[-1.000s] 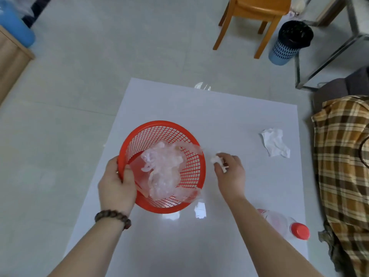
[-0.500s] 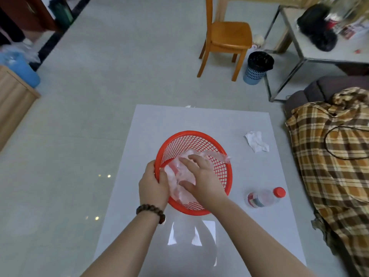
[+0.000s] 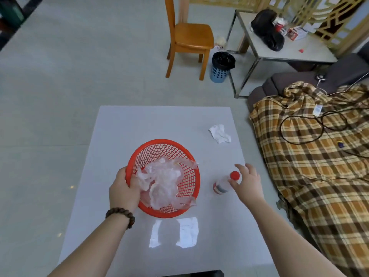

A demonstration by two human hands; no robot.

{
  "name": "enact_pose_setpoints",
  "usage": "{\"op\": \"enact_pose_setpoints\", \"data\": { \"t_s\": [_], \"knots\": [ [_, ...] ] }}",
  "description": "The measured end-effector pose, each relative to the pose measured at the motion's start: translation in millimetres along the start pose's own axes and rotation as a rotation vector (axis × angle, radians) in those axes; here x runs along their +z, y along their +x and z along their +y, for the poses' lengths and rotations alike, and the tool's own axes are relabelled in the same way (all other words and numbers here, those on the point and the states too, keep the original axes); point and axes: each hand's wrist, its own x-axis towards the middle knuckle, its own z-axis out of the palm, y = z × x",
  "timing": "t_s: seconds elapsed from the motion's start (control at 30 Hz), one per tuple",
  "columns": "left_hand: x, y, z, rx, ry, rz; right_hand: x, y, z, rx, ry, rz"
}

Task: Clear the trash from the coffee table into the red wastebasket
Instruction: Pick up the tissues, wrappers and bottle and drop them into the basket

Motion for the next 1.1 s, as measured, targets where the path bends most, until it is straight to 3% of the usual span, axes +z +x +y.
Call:
{"op": "enact_pose_setpoints", "data": {
  "t_s": [0.13, 0.3, 0.4, 0.57, 0.67, 0.83, 1.1],
  "knots": [
    [22, -15, 4, -0.023, 0.018, 0.031, 18, 23, 31, -0.069, 0.002, -0.153],
    [50, -52, 14, -0.068, 0.026, 0.139, 22, 35, 47, -0.189, 0.13, -0.198],
    [64, -75, 22, -0.113, 0.018, 0.204, -9, 34, 48, -0.263, 0.236, -0.125],
    [77, -95, 42, -0.156, -0.017, 0.236, -107, 16, 35, -0.365, 0.52, 0.142],
    [78, -100, 54, -0.157, -0.024, 0.225, -146, 0, 21, -0.411, 0.675, 0.187],
    [76, -113, 72, -0.09, -0.073, 0.161, -140, -31, -11, -0.508, 0.751, 0.034],
    [68, -132, 85, 0.018, -0.095, 0.102, -88, -69, -33, -0.659, 0.544, -0.204]
  ]
}}
